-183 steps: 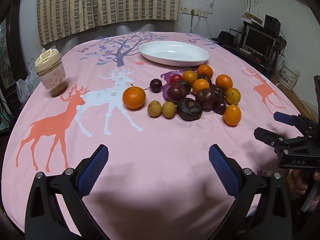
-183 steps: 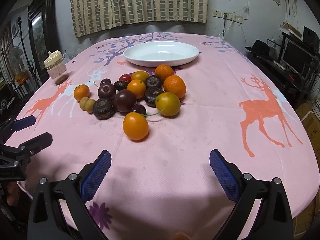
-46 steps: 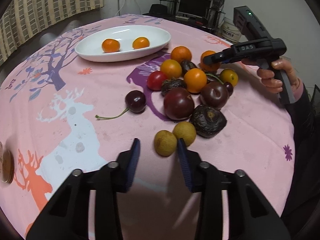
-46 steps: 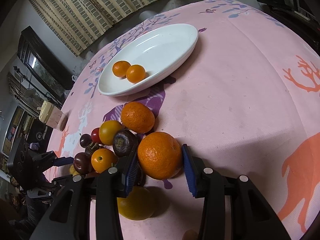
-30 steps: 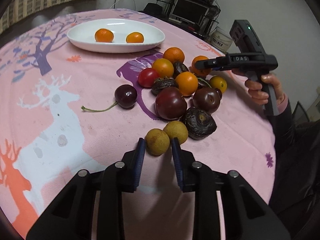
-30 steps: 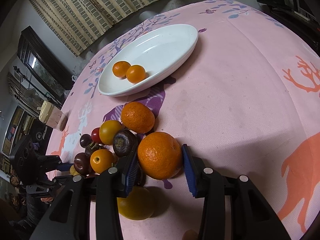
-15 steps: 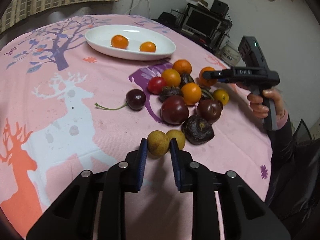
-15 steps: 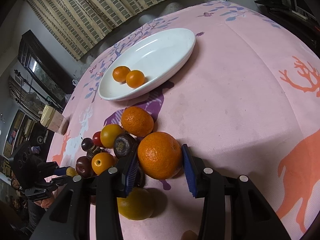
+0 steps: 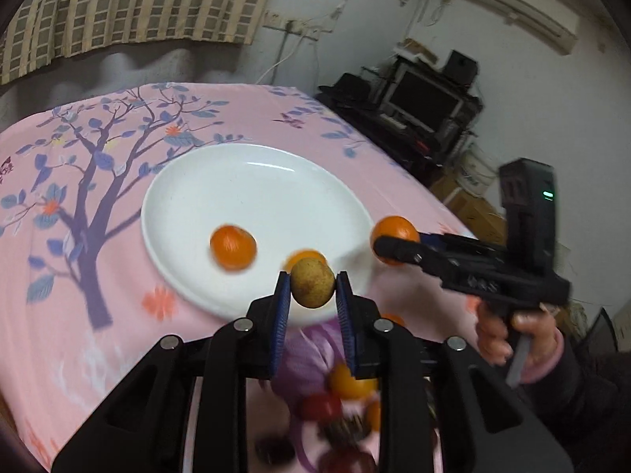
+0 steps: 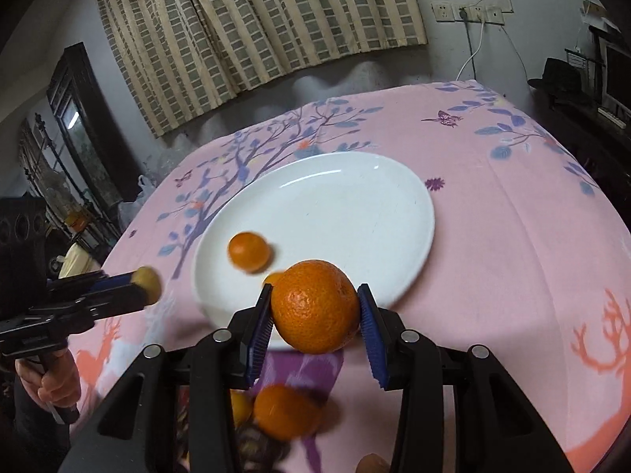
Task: Organize fruits
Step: 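Release the plum and tangerine onto the white plate with both tools, then grasp a second yellow plum with the left tool while the right tool grasps a tangerine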
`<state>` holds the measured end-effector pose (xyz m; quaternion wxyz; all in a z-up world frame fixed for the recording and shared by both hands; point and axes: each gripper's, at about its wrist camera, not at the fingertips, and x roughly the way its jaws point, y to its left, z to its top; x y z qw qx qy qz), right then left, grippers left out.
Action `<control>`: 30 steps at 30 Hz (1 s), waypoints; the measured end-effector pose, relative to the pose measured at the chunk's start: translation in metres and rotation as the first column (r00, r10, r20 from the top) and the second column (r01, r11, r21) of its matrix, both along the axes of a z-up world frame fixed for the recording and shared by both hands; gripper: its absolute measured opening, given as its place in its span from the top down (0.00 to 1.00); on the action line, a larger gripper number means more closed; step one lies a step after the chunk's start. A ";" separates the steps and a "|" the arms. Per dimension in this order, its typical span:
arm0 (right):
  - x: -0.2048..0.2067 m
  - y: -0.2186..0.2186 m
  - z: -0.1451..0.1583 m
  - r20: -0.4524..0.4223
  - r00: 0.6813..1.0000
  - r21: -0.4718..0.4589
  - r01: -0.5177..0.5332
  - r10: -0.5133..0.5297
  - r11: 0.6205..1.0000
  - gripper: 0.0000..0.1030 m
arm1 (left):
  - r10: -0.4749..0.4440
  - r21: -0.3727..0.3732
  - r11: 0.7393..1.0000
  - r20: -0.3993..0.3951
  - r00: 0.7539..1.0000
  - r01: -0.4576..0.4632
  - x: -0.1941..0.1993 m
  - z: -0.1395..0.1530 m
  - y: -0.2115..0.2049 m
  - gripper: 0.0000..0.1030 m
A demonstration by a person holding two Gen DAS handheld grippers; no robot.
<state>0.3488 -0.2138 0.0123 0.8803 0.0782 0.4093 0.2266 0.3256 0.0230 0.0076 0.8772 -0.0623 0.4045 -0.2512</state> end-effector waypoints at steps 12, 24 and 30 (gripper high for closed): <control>0.013 0.001 -0.003 -0.020 0.999 -0.001 -0.035 0.035 0.999 0.42 | 0.204 0.121 0.970 0.063 0.977 -0.210 0.011 -0.005 0.001 0.10; -0.047 0.004 -0.023 -0.126 0.987 -0.007 -0.099 0.097 0.995 0.40 | 0.353 0.052 0.932 0.081 0.932 -0.358 -0.113 -0.021 0.054 0.06; -0.048 0.007 -0.038 -0.172 0.980 -0.009 -0.105 0.102 0.994 0.41 | 0.338 0.034 0.940 0.057 0.939 -0.341 -0.150 -0.036 0.077 0.06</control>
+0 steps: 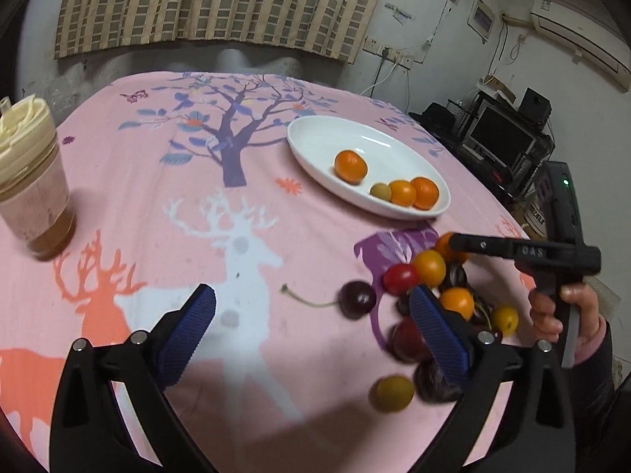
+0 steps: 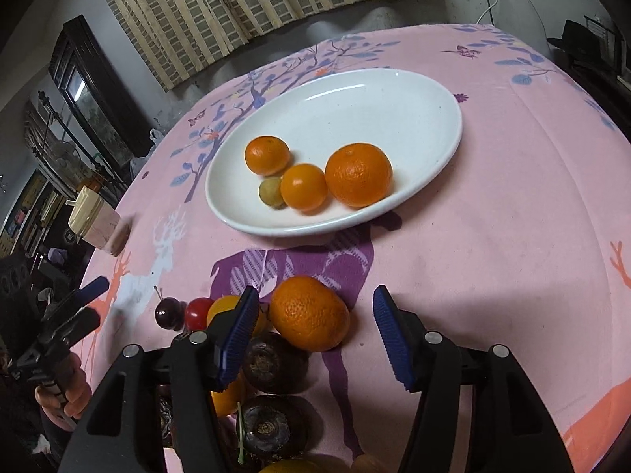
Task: Organize fruits
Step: 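Grasp a second yellow plum with the left tool while the right tool grasps a tangerine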
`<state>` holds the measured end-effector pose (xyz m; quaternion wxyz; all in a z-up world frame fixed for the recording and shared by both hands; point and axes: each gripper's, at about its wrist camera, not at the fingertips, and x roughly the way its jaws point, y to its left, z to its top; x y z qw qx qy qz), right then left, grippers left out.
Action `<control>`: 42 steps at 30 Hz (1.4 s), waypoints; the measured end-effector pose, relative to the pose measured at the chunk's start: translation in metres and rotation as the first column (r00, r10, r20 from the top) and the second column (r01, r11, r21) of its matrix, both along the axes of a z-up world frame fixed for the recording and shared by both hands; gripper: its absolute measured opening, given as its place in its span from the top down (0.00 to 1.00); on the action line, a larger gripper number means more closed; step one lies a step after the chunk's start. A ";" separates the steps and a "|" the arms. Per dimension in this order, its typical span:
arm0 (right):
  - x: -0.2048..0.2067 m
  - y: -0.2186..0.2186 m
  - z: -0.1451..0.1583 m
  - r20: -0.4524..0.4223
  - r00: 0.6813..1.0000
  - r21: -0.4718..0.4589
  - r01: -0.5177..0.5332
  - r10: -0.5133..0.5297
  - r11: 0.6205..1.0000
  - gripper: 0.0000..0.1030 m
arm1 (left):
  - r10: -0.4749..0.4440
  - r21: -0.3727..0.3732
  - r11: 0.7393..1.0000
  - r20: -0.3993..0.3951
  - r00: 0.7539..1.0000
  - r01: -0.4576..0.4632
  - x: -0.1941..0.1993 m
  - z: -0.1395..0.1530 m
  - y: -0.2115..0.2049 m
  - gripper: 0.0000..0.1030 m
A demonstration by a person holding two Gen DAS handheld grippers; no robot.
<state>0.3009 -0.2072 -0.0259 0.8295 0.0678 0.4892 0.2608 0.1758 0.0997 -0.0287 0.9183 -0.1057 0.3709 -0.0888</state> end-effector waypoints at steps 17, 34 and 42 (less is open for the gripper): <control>0.004 -0.006 -0.004 -0.041 0.999 0.058 0.018 -0.016 0.998 0.59 | -0.329 0.076 0.940 -0.046 0.943 0.332 -0.031 -0.015 -0.044 0.41; 0.004 -0.009 -0.002 -0.036 0.999 0.061 0.035 -0.033 0.998 0.59 | -0.407 0.216 0.871 -0.188 0.894 0.442 -0.030 -0.036 -0.070 0.64; 0.006 -0.012 0.001 -0.031 0.999 0.065 0.039 -0.037 0.997 0.59 | -0.412 0.241 0.861 -0.183 0.893 0.447 -0.033 -0.036 -0.077 0.75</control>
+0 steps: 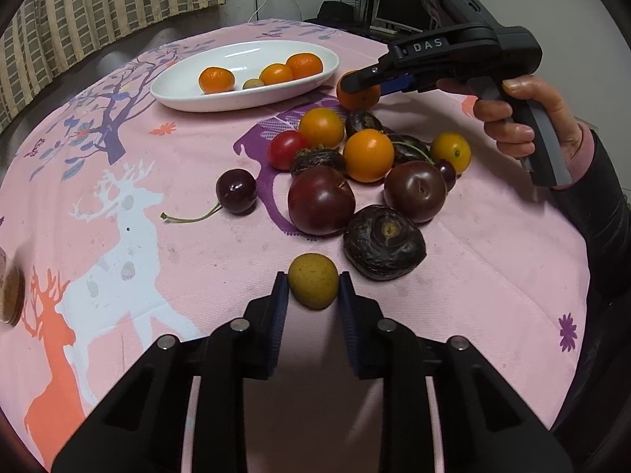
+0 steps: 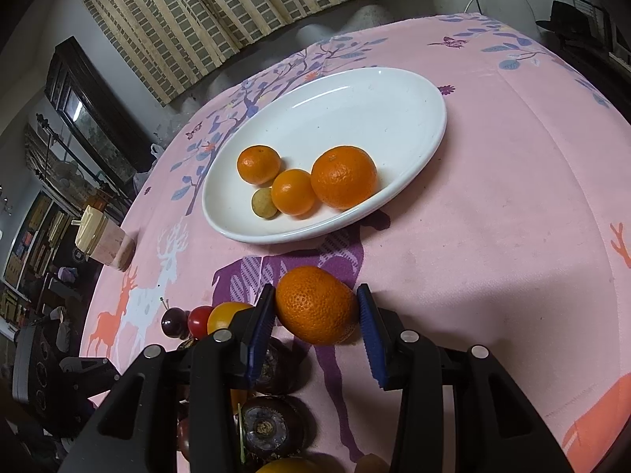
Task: Organize fruits
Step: 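Grasp a second yellow plum with the left tool while the right tool grasps a tangerine, then release the plum and tangerine onto the white plate with both tools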
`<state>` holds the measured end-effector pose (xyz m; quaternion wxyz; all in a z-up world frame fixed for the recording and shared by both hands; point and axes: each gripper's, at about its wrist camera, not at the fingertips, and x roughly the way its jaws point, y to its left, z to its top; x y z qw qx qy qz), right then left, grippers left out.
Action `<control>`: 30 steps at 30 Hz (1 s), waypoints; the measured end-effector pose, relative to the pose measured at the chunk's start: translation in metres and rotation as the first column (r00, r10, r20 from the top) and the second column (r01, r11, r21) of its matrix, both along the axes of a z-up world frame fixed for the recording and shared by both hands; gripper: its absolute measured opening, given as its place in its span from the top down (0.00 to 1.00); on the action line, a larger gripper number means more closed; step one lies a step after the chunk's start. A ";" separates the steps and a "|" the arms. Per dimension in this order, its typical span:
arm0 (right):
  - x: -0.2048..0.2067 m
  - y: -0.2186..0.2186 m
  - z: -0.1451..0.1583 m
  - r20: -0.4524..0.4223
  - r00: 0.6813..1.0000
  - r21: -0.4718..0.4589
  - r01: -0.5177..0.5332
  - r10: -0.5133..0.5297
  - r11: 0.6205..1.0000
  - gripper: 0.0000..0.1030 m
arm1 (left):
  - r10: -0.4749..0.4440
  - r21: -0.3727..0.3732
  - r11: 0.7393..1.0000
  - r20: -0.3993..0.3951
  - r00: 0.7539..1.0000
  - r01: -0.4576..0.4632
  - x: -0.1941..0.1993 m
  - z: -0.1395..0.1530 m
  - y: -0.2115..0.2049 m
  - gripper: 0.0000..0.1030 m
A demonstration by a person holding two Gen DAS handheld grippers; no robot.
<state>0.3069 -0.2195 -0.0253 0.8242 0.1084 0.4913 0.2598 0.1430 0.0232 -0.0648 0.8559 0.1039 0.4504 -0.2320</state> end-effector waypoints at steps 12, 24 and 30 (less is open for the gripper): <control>-0.004 0.000 0.042 0.203 0.979 0.050 -0.003 -0.008 0.999 0.59 | 0.090 -0.128 0.989 0.083 0.993 -0.078 0.068 0.060 0.011 0.75; 0.085 0.026 0.038 0.283 0.956 -0.096 0.111 -0.080 0.989 0.59 | 0.283 -0.150 0.949 0.022 0.959 -0.277 0.245 0.053 -0.015 0.75; 0.084 0.035 0.033 0.267 0.962 -0.127 0.082 -0.045 0.989 0.53 | 0.344 -0.085 0.937 0.055 0.937 -0.339 0.250 0.047 -0.020 0.31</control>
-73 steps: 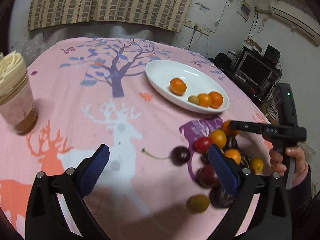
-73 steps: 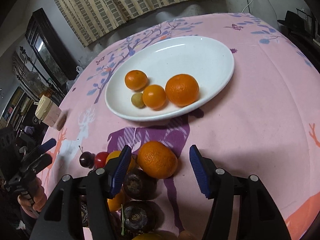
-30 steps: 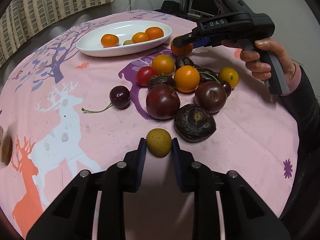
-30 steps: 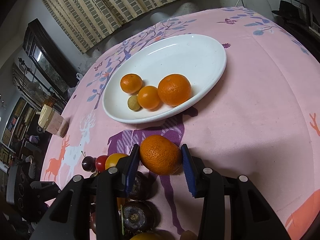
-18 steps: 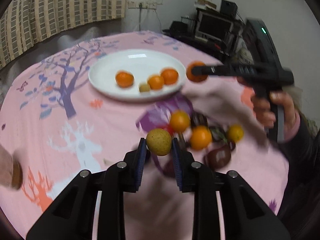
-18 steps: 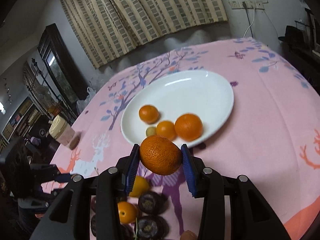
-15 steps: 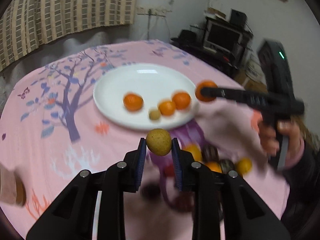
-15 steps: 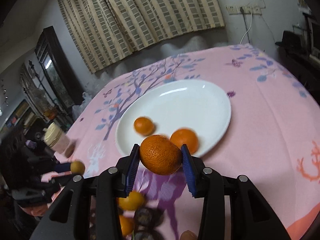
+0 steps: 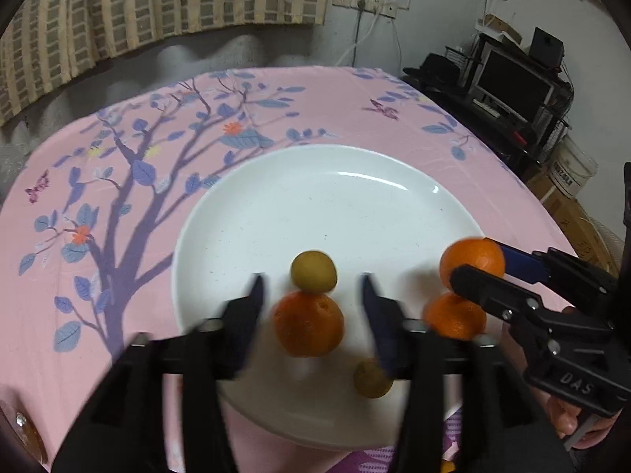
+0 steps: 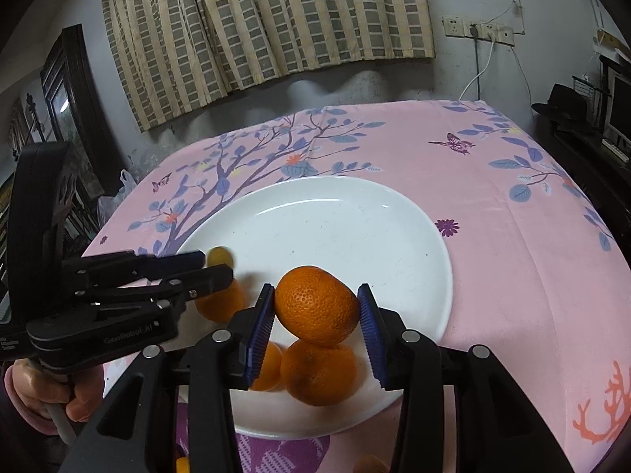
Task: Organize fruits
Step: 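Release the plum and tangerine onto the white plate with both tools, then grasp a dark cherry with the left tool while the right tool grasps a tangerine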
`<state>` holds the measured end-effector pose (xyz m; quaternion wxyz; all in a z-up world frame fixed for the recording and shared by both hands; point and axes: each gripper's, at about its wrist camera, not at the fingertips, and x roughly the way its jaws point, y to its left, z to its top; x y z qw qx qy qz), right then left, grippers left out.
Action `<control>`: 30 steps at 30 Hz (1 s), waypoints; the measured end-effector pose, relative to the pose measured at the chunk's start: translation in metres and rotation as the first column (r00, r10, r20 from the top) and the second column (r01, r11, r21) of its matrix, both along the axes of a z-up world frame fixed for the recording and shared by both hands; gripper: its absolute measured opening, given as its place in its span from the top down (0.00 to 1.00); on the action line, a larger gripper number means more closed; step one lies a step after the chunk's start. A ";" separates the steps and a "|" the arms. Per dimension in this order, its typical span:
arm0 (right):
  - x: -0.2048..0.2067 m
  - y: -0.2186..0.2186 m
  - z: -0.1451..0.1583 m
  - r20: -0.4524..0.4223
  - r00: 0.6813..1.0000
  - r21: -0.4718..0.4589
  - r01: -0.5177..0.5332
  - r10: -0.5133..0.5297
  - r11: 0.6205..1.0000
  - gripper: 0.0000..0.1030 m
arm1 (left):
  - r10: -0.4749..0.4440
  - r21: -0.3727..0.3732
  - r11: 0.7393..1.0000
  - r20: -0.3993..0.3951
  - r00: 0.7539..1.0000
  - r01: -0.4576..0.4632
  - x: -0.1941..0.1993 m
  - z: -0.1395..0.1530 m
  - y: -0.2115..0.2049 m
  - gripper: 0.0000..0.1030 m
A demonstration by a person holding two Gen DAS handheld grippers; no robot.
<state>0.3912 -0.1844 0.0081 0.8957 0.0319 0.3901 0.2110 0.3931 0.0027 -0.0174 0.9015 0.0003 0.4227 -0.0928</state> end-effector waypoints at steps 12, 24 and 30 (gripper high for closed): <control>-0.075 -0.008 0.021 -0.005 0.997 0.068 -0.077 0.077 0.995 0.42 | 0.147 0.042 0.988 0.070 0.987 -0.150 -0.121 0.010 0.043 0.05; -0.112 0.019 -0.022 -0.173 0.956 0.055 -0.231 0.237 0.971 0.44 | 0.215 -0.062 0.975 0.020 0.976 -0.214 -0.158 -0.004 0.083 0.05; -0.111 0.035 -0.023 -0.145 0.938 -0.063 -0.327 0.315 0.943 0.50 | 0.230 -0.079 0.971 0.026 0.973 -0.227 -0.164 0.001 0.094 0.05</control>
